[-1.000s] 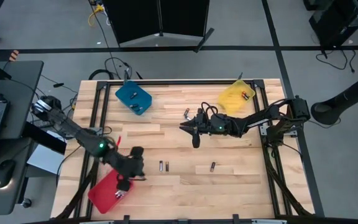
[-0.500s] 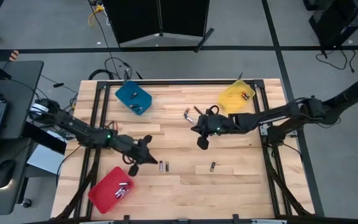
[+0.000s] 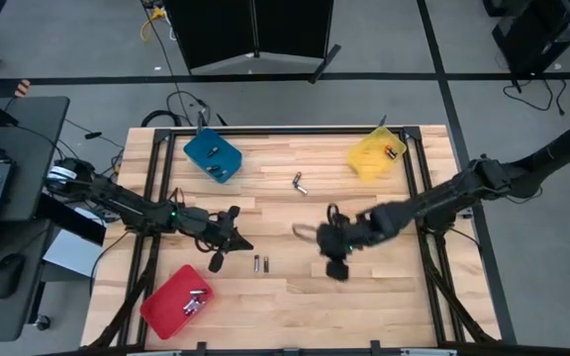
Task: Sort batteries
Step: Put the right black brown battery into the blue bin
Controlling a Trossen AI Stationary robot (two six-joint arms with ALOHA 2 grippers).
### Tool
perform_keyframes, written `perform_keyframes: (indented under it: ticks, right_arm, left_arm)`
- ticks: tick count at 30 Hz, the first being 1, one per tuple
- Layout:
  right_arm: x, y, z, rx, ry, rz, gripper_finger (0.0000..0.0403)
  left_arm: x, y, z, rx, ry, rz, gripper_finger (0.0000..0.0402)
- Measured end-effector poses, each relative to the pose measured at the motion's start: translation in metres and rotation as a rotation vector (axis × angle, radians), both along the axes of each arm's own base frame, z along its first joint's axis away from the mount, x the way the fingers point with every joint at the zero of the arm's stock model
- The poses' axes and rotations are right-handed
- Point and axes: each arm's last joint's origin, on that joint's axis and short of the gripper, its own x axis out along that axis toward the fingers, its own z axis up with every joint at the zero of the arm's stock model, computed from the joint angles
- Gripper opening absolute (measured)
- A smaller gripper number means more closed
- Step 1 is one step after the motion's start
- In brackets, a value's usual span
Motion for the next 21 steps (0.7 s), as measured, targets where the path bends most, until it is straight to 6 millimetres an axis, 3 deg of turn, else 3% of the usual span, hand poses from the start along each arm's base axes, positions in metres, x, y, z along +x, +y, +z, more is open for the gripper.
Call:
perform_keyframes:
  ticks: [5,13,21]
  right_arm:
    - [-0.018,0.03,-0.012,-0.031,0.129,0.083,0.0119]
    - [-0.025,0.039,-0.025,-0.189,0.193,0.342,0.0228]
    - [-0.016,0.029,-0.047,-0.336,0.264,0.598,0.0239]
  left_arm:
    - [0.0,0.0,0.001,-0.007,-0.006,0.002,0.0013]
    - [0.001,0.001,0.001,-0.003,-0.015,0.024,0.0014]
    - [0.001,0.002,0.002,0.003,-0.027,0.053,0.0014]
